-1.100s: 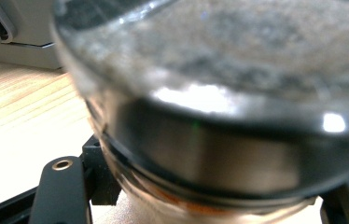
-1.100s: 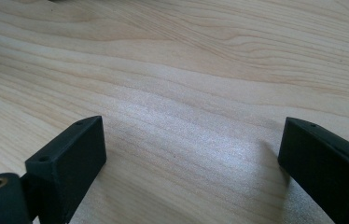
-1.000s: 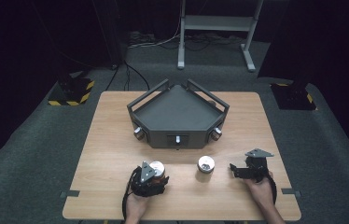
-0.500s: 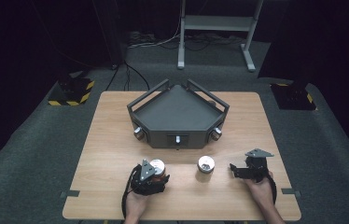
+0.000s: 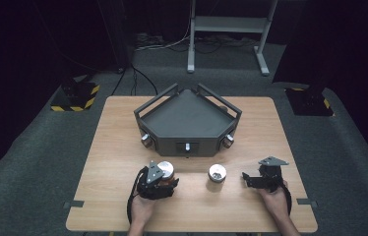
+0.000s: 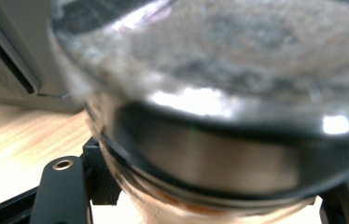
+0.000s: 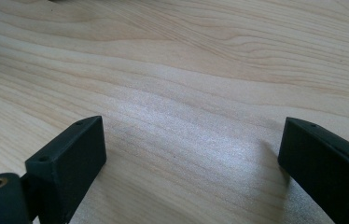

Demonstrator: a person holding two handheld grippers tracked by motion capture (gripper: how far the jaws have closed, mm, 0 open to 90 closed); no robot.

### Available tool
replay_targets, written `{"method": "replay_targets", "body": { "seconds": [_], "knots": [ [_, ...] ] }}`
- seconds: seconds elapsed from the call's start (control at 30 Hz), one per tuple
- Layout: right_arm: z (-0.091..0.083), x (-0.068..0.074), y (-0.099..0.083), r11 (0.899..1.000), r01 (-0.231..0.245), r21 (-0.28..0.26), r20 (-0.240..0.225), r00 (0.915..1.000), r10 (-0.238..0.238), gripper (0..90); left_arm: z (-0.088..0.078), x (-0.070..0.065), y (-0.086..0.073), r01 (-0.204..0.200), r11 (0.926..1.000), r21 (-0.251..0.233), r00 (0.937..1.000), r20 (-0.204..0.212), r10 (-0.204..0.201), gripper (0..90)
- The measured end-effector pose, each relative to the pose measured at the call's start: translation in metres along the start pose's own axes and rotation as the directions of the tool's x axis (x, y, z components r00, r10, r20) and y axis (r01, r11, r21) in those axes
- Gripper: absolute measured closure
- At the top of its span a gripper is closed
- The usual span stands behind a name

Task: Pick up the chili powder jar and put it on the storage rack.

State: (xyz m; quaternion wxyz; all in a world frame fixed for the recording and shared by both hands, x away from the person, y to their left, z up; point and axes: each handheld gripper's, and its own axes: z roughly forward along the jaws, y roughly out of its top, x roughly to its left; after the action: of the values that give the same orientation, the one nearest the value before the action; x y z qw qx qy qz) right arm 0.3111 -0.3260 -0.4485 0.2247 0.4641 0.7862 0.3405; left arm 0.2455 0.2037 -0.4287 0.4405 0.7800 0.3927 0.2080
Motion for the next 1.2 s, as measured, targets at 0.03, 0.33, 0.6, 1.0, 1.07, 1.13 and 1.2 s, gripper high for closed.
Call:
{"method": "replay_targets", "body": {
  "seconds": [0.03, 0.33, 0.6, 1.0, 1.07, 1.13, 1.2],
  "knots": [
    [0.000, 0.000, 0.000, 1.000, 0.000, 0.000, 0.000, 1.0000, 0.000, 7.6, 0.000, 0.001, 0.003, -0.001, 1.0000, 0.000, 1.0000, 0.001, 0.001, 30.4],
    [0.000, 0.000, 0.000, 1.000, 0.000, 0.000, 0.000, 1.0000, 0.000, 7.6, -0.005, 0.014, 0.031, -0.020, 0.9997, -0.013, 0.9995, 0.023, 0.021, 30.5],
    [0.000, 0.000, 0.000, 1.000, 0.000, 0.000, 0.000, 1.0000, 0.000, 7.6, -0.008, 0.024, 0.051, -0.019, 0.9994, -0.029, 0.9994, 0.030, 0.019, 30.5],
    [0.000, 0.000, 0.000, 1.000, 0.000, 0.000, 0.000, 1.0000, 0.000, 7.6, -0.001, 0.032, 0.077, -0.016, 0.9991, -0.038, 0.9987, 0.047, 0.018, 30.5],
    [0.000, 0.000, 0.000, 1.000, 0.000, 0.000, 0.000, 1.0000, 0.000, 7.6, -0.001, 0.029, 0.085, -0.034, 0.9986, -0.041, 0.9992, 0.020, 0.035, 30.5],
    [0.000, 0.000, 0.000, 1.000, 0.000, 0.000, 0.000, 1.0000, 0.000, 7.6, -0.001, 0.028, 0.086, -0.034, 0.9984, -0.044, 0.9993, 0.013, 0.034, 30.5],
    [0.000, 0.000, 0.000, 1.000, 0.000, 0.000, 0.000, 1.0000, 0.000, 7.6, -0.001, 0.027, 0.089, -0.038, 0.9981, -0.048, 0.9993, 0.002, 0.038, 30.5]
  ]
}}
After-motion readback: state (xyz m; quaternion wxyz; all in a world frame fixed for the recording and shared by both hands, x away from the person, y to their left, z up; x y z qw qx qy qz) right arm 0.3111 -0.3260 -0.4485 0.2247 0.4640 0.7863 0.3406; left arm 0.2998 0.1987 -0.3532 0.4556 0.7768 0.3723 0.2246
